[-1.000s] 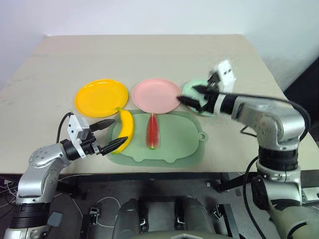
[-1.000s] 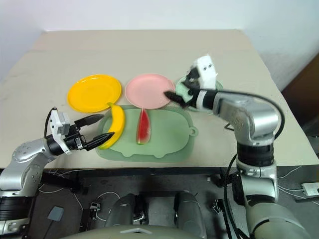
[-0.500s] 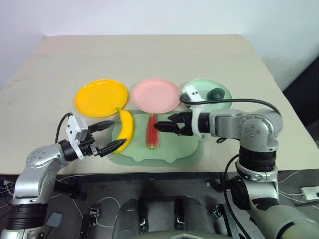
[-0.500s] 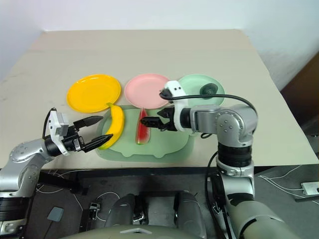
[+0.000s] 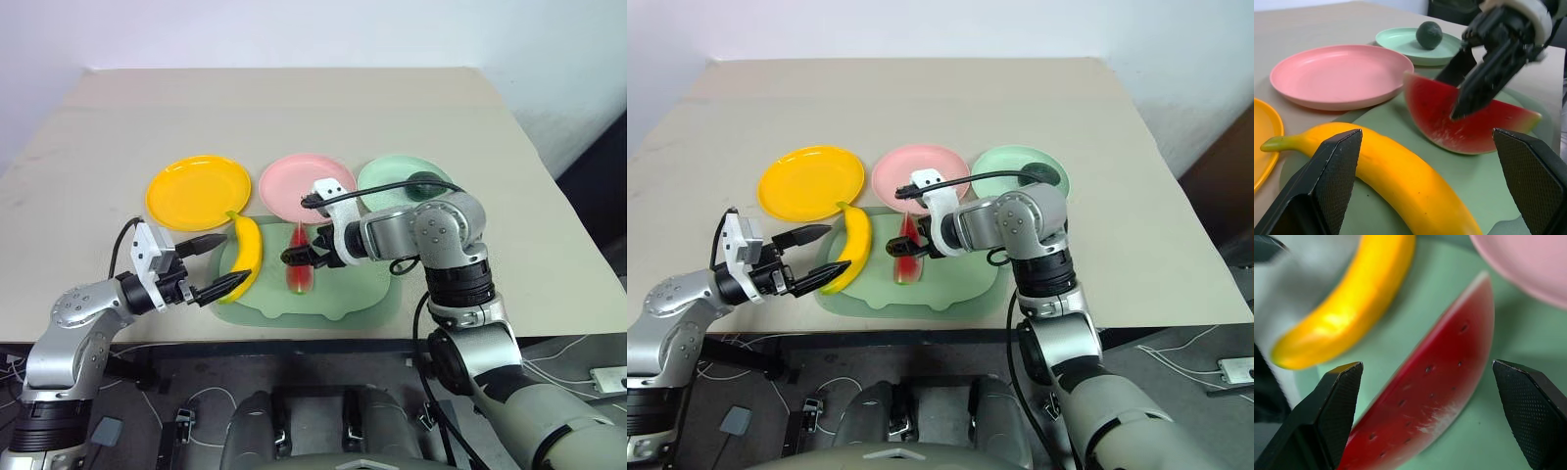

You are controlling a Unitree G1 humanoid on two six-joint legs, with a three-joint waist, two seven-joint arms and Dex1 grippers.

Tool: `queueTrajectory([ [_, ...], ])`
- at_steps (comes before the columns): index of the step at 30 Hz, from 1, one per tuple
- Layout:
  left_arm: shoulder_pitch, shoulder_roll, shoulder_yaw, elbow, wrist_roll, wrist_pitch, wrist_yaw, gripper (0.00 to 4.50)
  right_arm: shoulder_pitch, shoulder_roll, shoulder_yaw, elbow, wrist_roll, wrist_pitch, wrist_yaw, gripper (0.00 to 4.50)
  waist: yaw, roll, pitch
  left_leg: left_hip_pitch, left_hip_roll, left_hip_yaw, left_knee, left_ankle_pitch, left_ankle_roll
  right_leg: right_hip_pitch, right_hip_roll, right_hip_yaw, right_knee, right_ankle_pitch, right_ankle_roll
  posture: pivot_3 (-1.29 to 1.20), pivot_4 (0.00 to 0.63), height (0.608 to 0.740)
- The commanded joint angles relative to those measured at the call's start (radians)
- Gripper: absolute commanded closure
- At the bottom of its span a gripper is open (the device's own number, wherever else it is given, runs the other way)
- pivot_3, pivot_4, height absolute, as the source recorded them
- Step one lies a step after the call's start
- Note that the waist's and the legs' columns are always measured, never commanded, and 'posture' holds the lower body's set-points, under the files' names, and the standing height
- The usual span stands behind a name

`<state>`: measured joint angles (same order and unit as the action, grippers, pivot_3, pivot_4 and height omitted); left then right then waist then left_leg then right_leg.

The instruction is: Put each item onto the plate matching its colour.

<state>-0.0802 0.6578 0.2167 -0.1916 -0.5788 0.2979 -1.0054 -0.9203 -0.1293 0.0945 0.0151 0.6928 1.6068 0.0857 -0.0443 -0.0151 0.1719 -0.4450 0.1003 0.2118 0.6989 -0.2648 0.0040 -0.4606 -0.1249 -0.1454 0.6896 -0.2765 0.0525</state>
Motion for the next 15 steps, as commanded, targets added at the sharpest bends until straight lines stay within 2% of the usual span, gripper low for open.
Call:
queueTrajectory([
  [1, 0.01, 0.005, 0.016, -0.069, -0.016, 0.01, 0.022, 0.0, -0.029, 0.001, 0.079, 0.02, -0.061, -0.025, 0.023, 0.03, 0.0, 0.0, 0.0, 0.0, 0.0, 0.0, 0.0, 0.0, 0.0, 0.0, 0.0, 0.0, 0.0, 0.0, 0.0, 0.0, 0.15, 0.695],
  [4, 0.019, -0.003, 0.008, -0.105, -0.018, 0.027, 0.046, 0.0, -0.035, -0.041, 0.182, -0.006, -0.097, -0.064, 0.073, 0.03, -0.001, 0.0, 0.0, 0.0, 0.0, 0.0, 0.0, 0.0, 0.0, 0.0, 0.0, 0.0, 0.0, 0.0, 0.0, 0.0, 0.15, 0.695],
  [7, 0.021, -0.004, 0.007, -0.118, -0.021, 0.039, 0.056, 0.0, -0.034, -0.071, 0.232, -0.03, -0.116, -0.095, 0.126, 0.03, 0.0, -0.001, -0.001, 0.0, 0.0, 0.0, 0.0, 0.0, 0.0, 0.0, 0.0, 0.0, 0.0, 0.0, 0.0, 0.0, 0.15, 0.695],
  [13, 0.014, 0.002, 0.015, -0.106, -0.022, 0.045, 0.053, 0.0, -0.028, -0.135, 0.32, -0.068, -0.162, -0.166, 0.218, 1.92, 0.0, -0.001, -0.001, 0.0, 0.0, 0.0, 0.0, 0.0, 0.0, 0.0, 0.0, 0.0, 0.0, 0.0, 0.0, 0.0, 0.15, 0.695],
  [15, 0.011, 0.004, 0.017, -0.101, -0.022, 0.045, 0.05, 0.0, -0.024, -0.146, 0.339, -0.077, -0.176, -0.18, 0.238, 2.12, 0.0, -0.001, -0.001, 0.0, 0.0, 0.0, 0.0, 0.0, 0.0, 0.0, 0.0, 0.0, 0.0, 0.0, 0.0, 0.0, 0.15, 0.695],
])
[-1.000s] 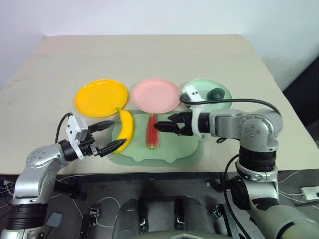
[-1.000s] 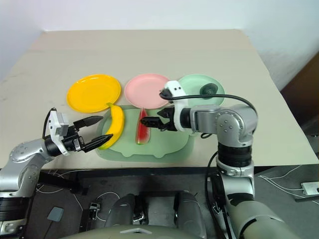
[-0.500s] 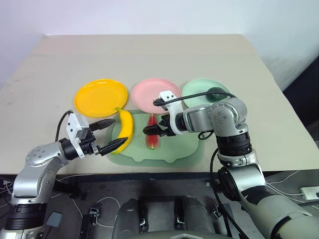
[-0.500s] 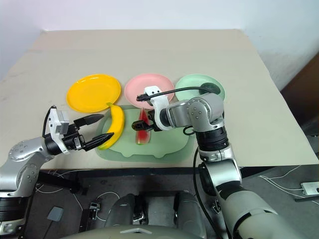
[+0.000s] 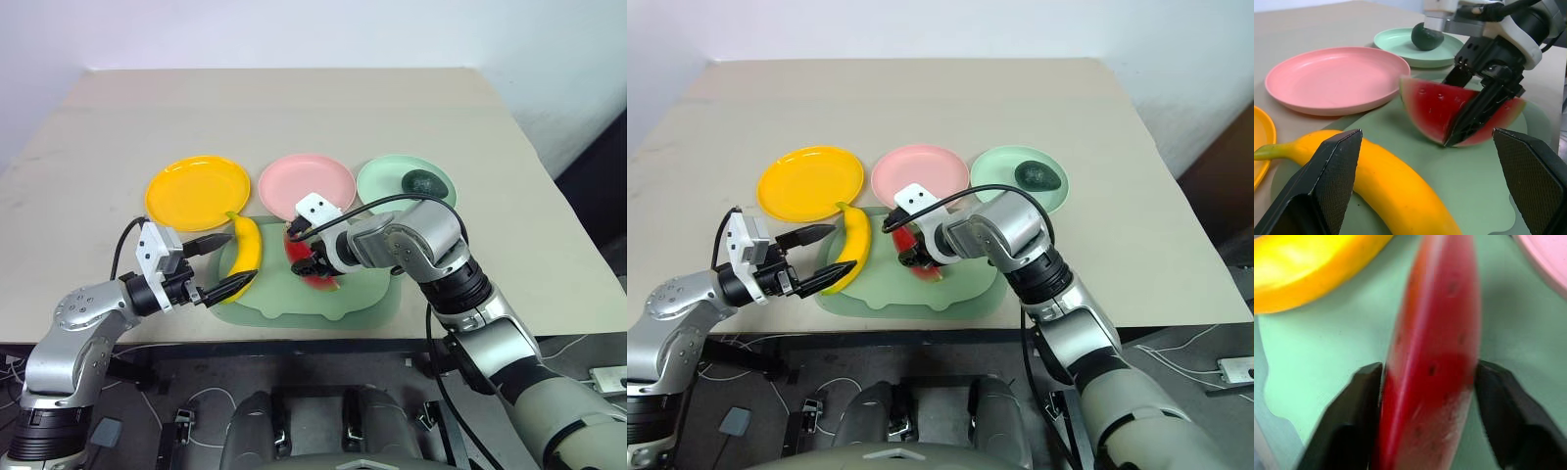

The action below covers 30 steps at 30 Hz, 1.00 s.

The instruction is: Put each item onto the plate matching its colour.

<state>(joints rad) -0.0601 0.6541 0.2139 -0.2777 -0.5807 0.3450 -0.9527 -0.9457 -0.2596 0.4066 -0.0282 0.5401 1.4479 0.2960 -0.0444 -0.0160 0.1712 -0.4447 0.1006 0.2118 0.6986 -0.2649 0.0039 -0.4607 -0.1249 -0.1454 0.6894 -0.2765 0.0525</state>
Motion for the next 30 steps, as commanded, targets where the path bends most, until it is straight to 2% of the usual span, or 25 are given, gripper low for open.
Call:
queueTrajectory([
  [1, -0.011, 0.008, 0.02, -0.012, -0.019, -0.002, -0.003, 0.0, 0.004, -0.018, 0.031, -0.038, -0.03, -0.024, 0.034, 2.12, 0.0, 0.0, 0.0, 0.0, 0.0, 0.0, 0.0, 0.0, 0.0, 0.0, 0.0, 0.0, 0.0, 0.0, 0.0, 0.0, 0.15, 0.695],
  [7, -0.023, 0.005, 0.014, 0.004, -0.012, -0.008, -0.007, 0.0, 0.009, -0.025, -0.005, -0.065, -0.046, -0.036, 0.068, 2.12, 0.001, 0.0, 0.0, 0.0, 0.0, 0.0, 0.0, 0.0, 0.0, 0.0, 0.0, 0.0, 0.0, 0.0, 0.0, 0.0, 0.15, 0.695],
  [12, -0.015, 0.004, 0.021, 0.013, -0.013, -0.018, -0.015, 0.0, -0.074, 0.011, -0.226, -0.028, 0.032, -0.069, 0.14, 2.12, 0.001, 0.0, 0.0, -0.001, 0.0, 0.0, 0.0, 0.0, 0.0, -0.001, 0.0, 0.0, 0.0, 0.0, 0.0, 0.0, 0.15, 0.695],
  [17, -0.015, 0.002, 0.02, 0.022, -0.01, -0.027, -0.021, 0.0, -0.208, 0.005, -0.232, 0.269, -0.092, -0.307, 0.173, 2.12, -0.001, 0.0, 0.0, 0.0, 0.0, 0.001, 0.0, 0.0, 0.0, -0.001, 0.0, 0.0, 0.0, 0.0, 0.0, 0.0, 0.15, 0.695],
  [24, -0.013, 0.005, 0.027, 0.022, -0.005, -0.034, -0.019, 0.0, -0.453, 0.096, -0.307, 0.955, -0.23, -0.72, 0.183, 2.12, -0.002, 0.0, 0.001, -0.002, 0.0, 0.003, 0.0, 0.0, 0.0, -0.003, 0.001, 0.0, -0.001, 0.0, 0.0, 0.0, 0.15, 0.695],
  [30, -0.003, 0.009, 0.039, 0.024, 0.003, -0.049, -0.015, 0.0, -0.52, 0.181, -0.341, 1.233, -0.319, -0.914, 0.147, 2.12, -0.006, 0.001, 0.001, -0.003, 0.0, 0.003, -0.001, 0.0, 0.0, -0.004, 0.001, 0.0, -0.001, 0.0, 0.0, 0.0, 0.15, 0.695],
])
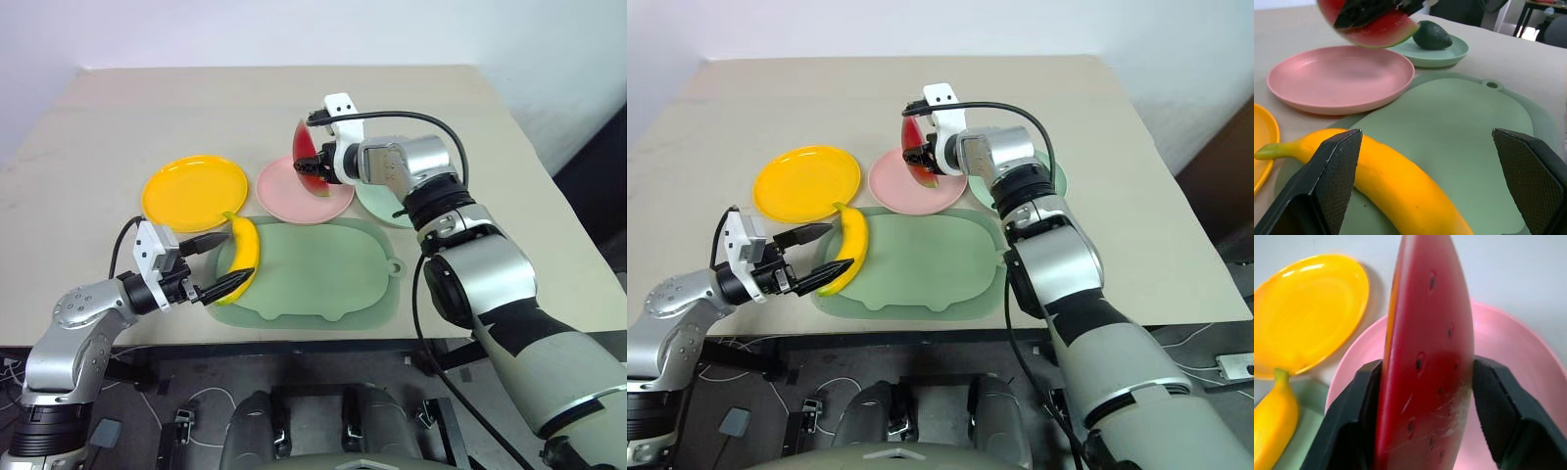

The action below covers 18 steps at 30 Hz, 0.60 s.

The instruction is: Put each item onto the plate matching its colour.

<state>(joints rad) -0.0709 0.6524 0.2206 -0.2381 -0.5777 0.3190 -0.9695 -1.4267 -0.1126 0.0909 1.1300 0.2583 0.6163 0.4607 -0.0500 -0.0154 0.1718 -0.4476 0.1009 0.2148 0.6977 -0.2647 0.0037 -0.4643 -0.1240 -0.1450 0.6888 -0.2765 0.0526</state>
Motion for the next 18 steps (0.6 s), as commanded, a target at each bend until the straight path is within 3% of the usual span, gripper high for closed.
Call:
queueTrajectory([
  [1, 0.014, 0.01, 0.034, -0.018, -0.001, -0.026, 0.001, 0.0, -0.039, 0.045, -0.03, 0.097, -0.049, -0.096, -0.024, 2.12, -0.001, 0.0, 0.0, 0.0, 0.0, 0.0, 0.0, 0.0, 0.0, 0.0, 0.0, 0.0, 0.0, 0.0, 0.0, 0.0, 0.15, 0.695],
  [9, 0.037, 0.006, 0.036, -0.022, -0.001, -0.049, 0.011, 0.0, -0.016, 0.086, -0.078, 0.174, -0.121, -0.181, -0.126, 2.12, 0.002, 0.0, 0.0, -0.001, 0.0, -0.001, 0.001, 0.0, 0.0, 0.0, 0.0, 0.0, 0.001, 0.0, 0.0, 0.0, 0.15, 0.695],
  [15, 0.038, 0.012, 0.039, -0.022, -0.002, -0.048, 0.017, 0.0, -0.036, 0.075, -0.12, 0.175, -0.138, -0.181, -0.12, 0.12, 0.001, 0.0, 0.0, -0.001, 0.0, -0.001, 0.001, 0.0, 0.0, -0.001, 0.0, 0.0, 0.001, 0.0, 0.0, 0.0, 0.15, 0.695],
  [18, 0.024, 0.014, 0.035, -0.024, -0.003, -0.039, 0.025, 0.0, -0.048, 0.067, -0.134, 0.166, -0.142, -0.174, -0.099, 0.02, 0.002, 0.0, 0.0, -0.001, 0.0, -0.001, 0.001, 0.0, 0.0, -0.001, 0.0, 0.0, 0.001, 0.0, 0.0, 0.0, 0.15, 0.695],
])
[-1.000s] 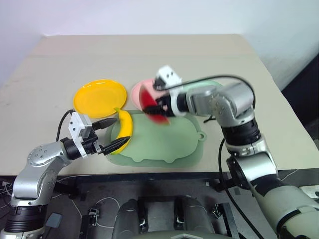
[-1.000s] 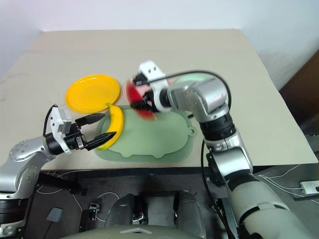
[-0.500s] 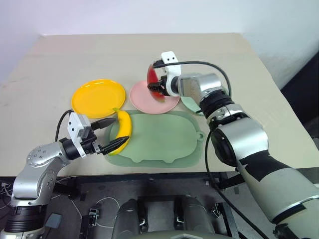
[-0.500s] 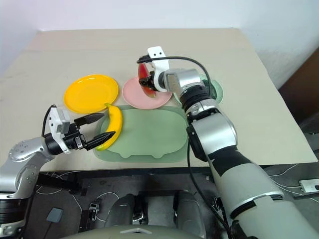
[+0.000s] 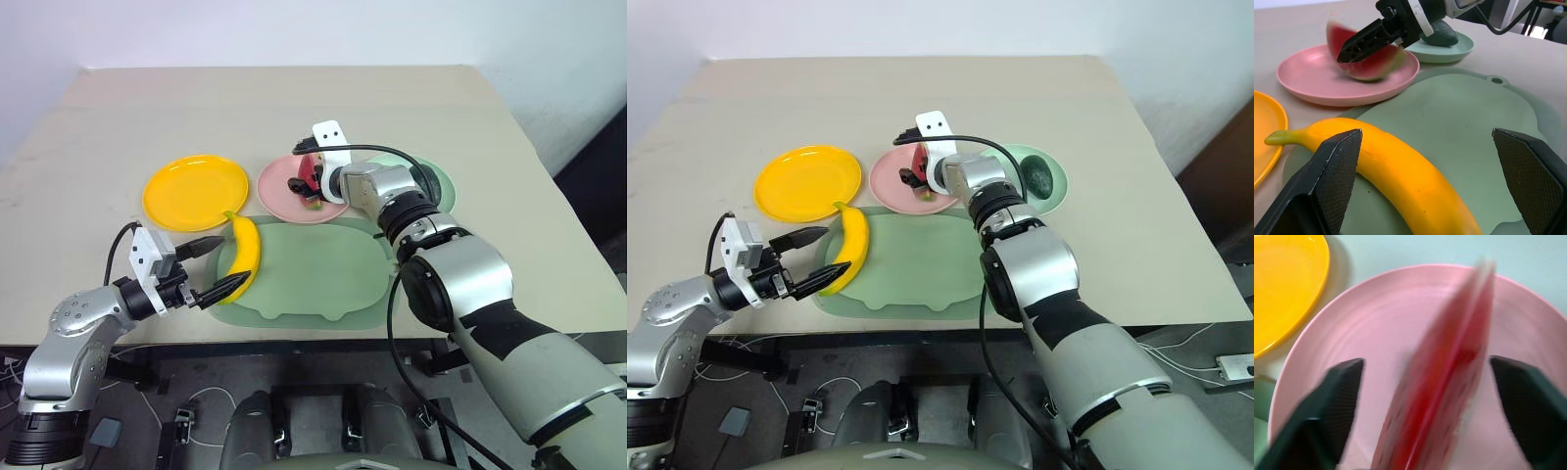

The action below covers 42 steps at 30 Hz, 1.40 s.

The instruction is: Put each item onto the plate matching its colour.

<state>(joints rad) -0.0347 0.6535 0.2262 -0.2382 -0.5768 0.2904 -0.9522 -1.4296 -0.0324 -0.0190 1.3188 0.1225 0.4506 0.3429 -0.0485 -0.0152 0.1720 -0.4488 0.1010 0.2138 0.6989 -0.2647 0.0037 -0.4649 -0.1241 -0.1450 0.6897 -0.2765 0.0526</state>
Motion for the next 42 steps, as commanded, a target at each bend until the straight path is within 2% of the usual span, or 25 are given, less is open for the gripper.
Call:
queueTrajectory([
  [1, -0.016, 0.013, 0.028, -0.021, -0.005, -0.009, 0.007, 0.0, -0.049, -0.015, -0.026, -0.025, -0.007, -0.005, 0.027, 0.02, 0.001, 0.0, 0.0, 0.0, 0.0, 0.0, 0.0, 0.0, 0.0, 0.0, 0.0, 0.0, 0.0, 0.0, 0.0, 0.0, 0.15, 0.695],
  [7, -0.022, 0.018, 0.03, -0.024, -0.012, -0.003, 0.005, 0.0, -0.049, -0.057, -0.02, -0.113, 0.0, 0.049, 0.147, 0.02, 0.0, 0.0, 0.0, 0.0, 0.0, 0.0, 0.0, 0.0, 0.0, 0.0, 0.0, 0.0, 0.0, 0.0, 0.0, 0.0, 0.15, 0.695],
  [10, -0.016, 0.019, 0.036, -0.007, -0.013, -0.014, -0.009, 0.0, 0.002, -0.083, -0.004, -0.246, 0.013, 0.135, 0.221, 0.02, 0.0, 0.0, 0.0, 0.0, 0.0, 0.0, 0.0, 0.0, 0.0, 0.0, 0.0, 0.0, 0.0, 0.0, 0.0, 0.0, 0.15, 0.695],
  [12, -0.011, 0.019, 0.043, 0.005, -0.014, -0.021, -0.021, 0.0, 0.068, -0.102, 0.012, -0.398, 0.026, 0.214, 0.256, 0.02, 0.002, 0.0, 0.0, 0.0, 0.0, 0.0, 0.0, 0.0, 0.0, 0.0, 0.0, 0.0, 0.0, 0.0, 0.0, 0.0, 0.15, 0.695],
  [18, 0.007, 0.018, 0.06, 0.024, -0.014, -0.038, -0.048, 0.0, 0.409, -0.192, 0.027, -1.081, 0.134, 0.447, 0.32, 0.02, 0.007, 0.0, 0.0, 0.0, 0.0, -0.002, 0.0, 0.0, 0.0, 0.001, -0.001, -0.001, -0.001, 0.0, 0.0, 0.0, 0.15, 0.695],
  [21, 0.017, 0.016, 0.065, 0.027, -0.012, -0.045, -0.052, 0.0, 0.559, -0.232, 0.005, -1.273, 0.18, 0.484, 0.323, 0.02, 0.005, 0.0, 0.0, 0.001, 0.0, -0.002, 0.0, 0.0, 0.0, 0.001, -0.001, -0.001, 0.0, 0.0, 0.0, 0.0, 0.15, 0.695],
  [25, 0.024, -0.009, 0.074, 0.012, -0.01, -0.056, -0.012, 0.0, 0.701, -0.248, -0.043, -1.397, 0.213, 0.422, 0.299, 0.02, 0.004, 0.0, 0.0, 0.003, 0.0, -0.002, -0.001, 0.0, 0.0, 0.002, 0.0, 0.0, 0.0, 0.0, 0.0, 0.0, 0.15, 0.695],
  [28, 0.017, -0.031, 0.07, -0.033, -0.014, -0.033, 0.051, 0.0, 0.894, -0.255, -0.107, -1.566, 0.312, 0.218, 0.427, 0.02, 0.014, -0.001, 0.0, 0.003, 0.0, -0.002, -0.001, 0.0, 0.0, 0.004, 0.0, -0.001, -0.002, 0.0, 0.0, 0.0, 0.15, 0.695],
  [30, 0.015, -0.041, 0.064, -0.054, -0.006, -0.034, 0.081, 0.0, 0.963, -0.295, -0.115, -1.63, 0.365, 0.227, 0.475, 0.02, 0.013, -0.001, 0.0, 0.003, -0.001, -0.002, -0.001, 0.0, 0.0, 0.004, 0.0, -0.001, -0.003, 0.0, 0.0, 0.0, 0.15, 0.695],
  [35, 0.029, -0.059, 0.056, -0.101, -0.015, -0.013, 0.137, 0.0, 1.041, -0.369, -0.12, -1.705, 0.453, 0.229, 0.527, 0.02, 0.008, -0.001, -0.001, 0.005, 0.0, -0.003, -0.001, 0.0, 0.0, 0.007, 0.0, -0.001, -0.003, 0.001, 0.0, 0.0, 0.15, 0.695],
  [42, 0.032, -0.093, 0.048, -0.174, -0.014, 0.052, 0.258, 0.0, 1.08, -0.456, -0.077, -1.694, 0.422, 0.109, 0.591, 0.02, 0.01, -0.001, -0.001, 0.006, -0.001, -0.003, -0.001, -0.001, 0.001, 0.007, 0.0, -0.001, -0.003, 0.001, 0.0, 0.0, 0.15, 0.695],
])
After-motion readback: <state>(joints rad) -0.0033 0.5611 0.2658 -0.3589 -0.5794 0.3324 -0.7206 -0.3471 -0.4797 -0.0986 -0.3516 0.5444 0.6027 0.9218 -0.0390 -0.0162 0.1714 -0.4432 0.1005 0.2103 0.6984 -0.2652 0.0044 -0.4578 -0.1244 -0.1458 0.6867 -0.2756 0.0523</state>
